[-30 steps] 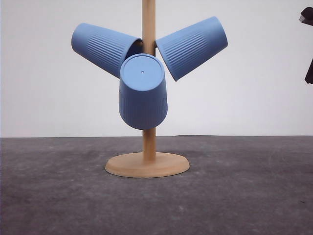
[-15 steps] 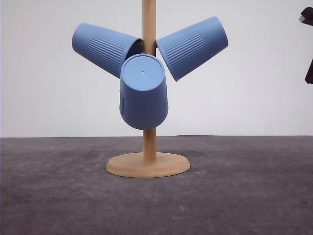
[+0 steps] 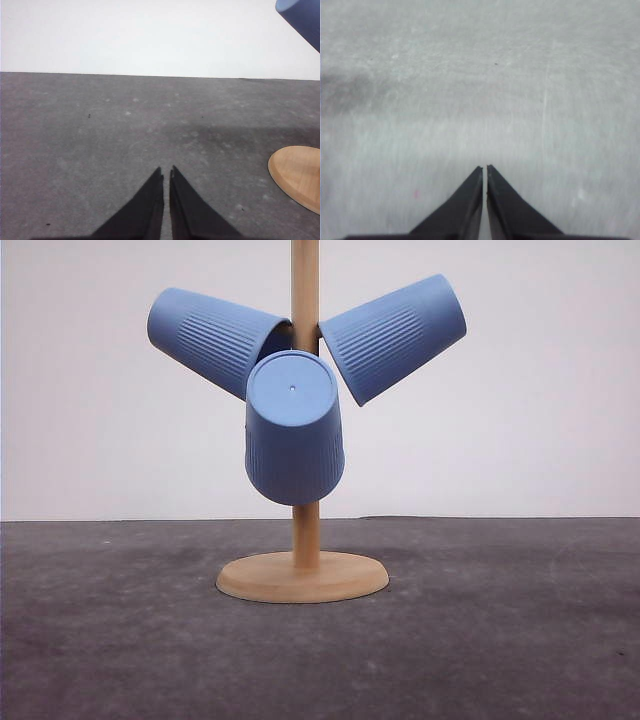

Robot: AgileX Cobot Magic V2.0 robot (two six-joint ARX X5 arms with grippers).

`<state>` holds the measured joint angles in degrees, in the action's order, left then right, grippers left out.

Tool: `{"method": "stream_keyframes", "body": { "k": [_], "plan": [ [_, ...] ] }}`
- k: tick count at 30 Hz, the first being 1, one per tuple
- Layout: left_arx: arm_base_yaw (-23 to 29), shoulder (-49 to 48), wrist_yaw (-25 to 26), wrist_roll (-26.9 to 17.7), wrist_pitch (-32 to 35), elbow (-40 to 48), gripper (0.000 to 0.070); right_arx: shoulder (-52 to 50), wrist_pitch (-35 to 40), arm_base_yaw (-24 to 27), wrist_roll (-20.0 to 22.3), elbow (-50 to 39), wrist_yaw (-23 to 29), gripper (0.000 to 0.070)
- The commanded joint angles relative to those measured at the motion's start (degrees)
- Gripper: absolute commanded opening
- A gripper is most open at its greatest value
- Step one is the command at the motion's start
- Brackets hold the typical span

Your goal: Place three cups

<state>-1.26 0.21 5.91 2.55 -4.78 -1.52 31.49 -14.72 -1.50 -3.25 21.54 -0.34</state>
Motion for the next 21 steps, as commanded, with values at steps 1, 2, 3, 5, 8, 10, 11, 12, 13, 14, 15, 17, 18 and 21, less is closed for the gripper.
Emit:
{"method": "stream_keyframes", "body": {
  "k": [1,2,3,5,8,10,11,12,13,14,15,17,18,21],
  "plan": [
    [0.02,-0.04,0.02,-0.17,0.48,0.79,0.0000,-8.60,2.70,0.35,-0.54,-7.17,0.50,0.0012],
    [0.02,-0.04,0.02,-0.17,0.46,0.79,0.0000,-12.25,3.08,0.52,-0.36,-9.74,0.47,0.0012],
    [0.02,-0.04,0.02,-0.17,0.48,0.79,0.0000,-15.61,3.08,0.60,-0.42,-11.97,0.43,0.0012],
    [0.02,-0.04,0.02,-0.17,0.46,0.79,0.0000,-20.96,3.04,0.62,-0.43,-15.42,0.40,0.0012],
    [0.02,-0.04,0.02,-0.16,0.46,0.79,0.0000,-26.07,3.05,0.68,-0.40,-18.92,0.72,0.0012],
    [0.02,-0.04,0.02,-0.17,0.48,0.79,0.0000,-28.71,3.50,1.04,-0.43,-20.48,0.79,0.0012],
    [0.02,-0.04,0.02,-0.17,0.48,0.79,0.0000,-29.59,3.79,1.17,-0.36,-20.50,0.80,0.0012],
    [0.02,-0.04,0.02,-0.17,0.48,0.79,0.0000,-30.62,4.29,1.24,-0.28,-20.61,0.85,0.0012],
    [0.00,-0.04,0.02,-0.15,0.50,0.79,0.0000,-31.61,4.81,1.41,-0.22,-20.85,0.87,0.0012],
    [0.02,-0.02,0.02,-0.16,0.48,0.79,0.0000,-31.24,5.12,1.51,-0.24,-20.85,0.84,0.0012],
    [0.02,-0.02,0.02,-0.17,0.46,0.79,0.0000,-31.28,5.11,1.64,-0.48,-20.85,0.73,0.0012],
    [0.02,-0.04,0.02,-0.17,0.50,0.79,0.0000,-31.28,5.14,1.59,-2.75,-20.85,-0.38,0.0012],
    [0.02,-0.02,0.00,-0.17,0.48,0.79,0.0000,-31.28,5.33,1.51,-2.73,-20.85,-0.44,0.0012],
    [0.02,-0.02,0.02,-0.17,0.48,0.79,0.0000,-31.28,5.66,1.53,-2.73,-20.85,-0.26,0.0012]
  ]
}}
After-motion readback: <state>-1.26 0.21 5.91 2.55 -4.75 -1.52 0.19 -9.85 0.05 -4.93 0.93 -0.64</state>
